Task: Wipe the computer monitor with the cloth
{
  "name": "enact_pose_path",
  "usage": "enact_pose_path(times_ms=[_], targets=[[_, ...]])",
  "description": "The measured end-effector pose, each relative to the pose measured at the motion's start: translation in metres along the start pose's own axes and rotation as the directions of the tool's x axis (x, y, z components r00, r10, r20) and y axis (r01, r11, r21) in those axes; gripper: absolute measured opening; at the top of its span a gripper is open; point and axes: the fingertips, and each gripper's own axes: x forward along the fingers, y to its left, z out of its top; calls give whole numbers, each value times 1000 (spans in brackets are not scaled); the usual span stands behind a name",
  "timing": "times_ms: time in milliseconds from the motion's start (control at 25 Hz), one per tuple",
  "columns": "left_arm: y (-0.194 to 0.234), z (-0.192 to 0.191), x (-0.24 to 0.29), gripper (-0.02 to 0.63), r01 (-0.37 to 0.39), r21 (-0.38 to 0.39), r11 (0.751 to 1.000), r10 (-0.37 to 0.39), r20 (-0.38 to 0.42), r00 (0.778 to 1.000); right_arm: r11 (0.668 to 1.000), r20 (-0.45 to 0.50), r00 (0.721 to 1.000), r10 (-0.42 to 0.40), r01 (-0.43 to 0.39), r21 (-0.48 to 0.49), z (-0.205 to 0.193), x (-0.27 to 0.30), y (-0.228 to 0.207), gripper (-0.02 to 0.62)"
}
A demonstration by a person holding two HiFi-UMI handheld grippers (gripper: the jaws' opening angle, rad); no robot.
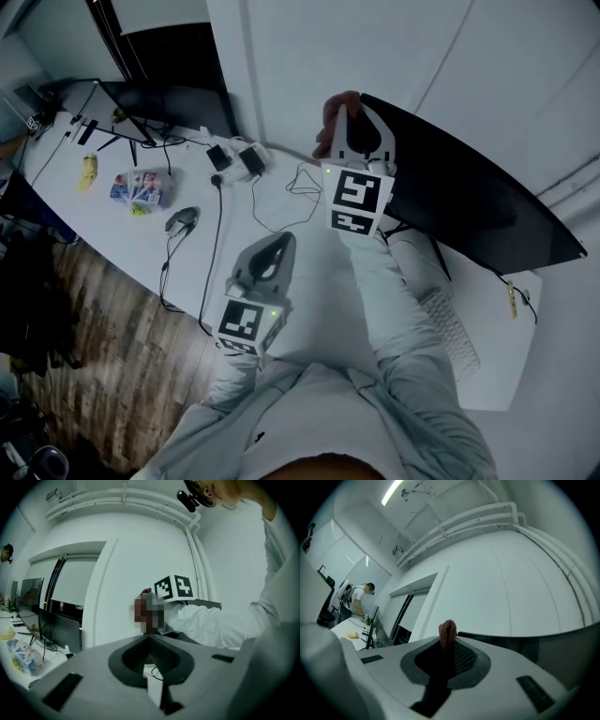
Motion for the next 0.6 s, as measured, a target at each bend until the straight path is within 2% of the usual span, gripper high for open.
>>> enact_pose_path(times_ms=[320, 600], targets=[[14, -12, 6, 20, 2, 10, 1000, -2, -21, 1000, 999, -16, 999, -50, 50, 15, -21, -4, 4, 41], [22, -31, 17, 20, 19, 47, 999, -17, -39, 999, 998, -44, 997, -56, 57, 19, -48, -12, 8, 42]])
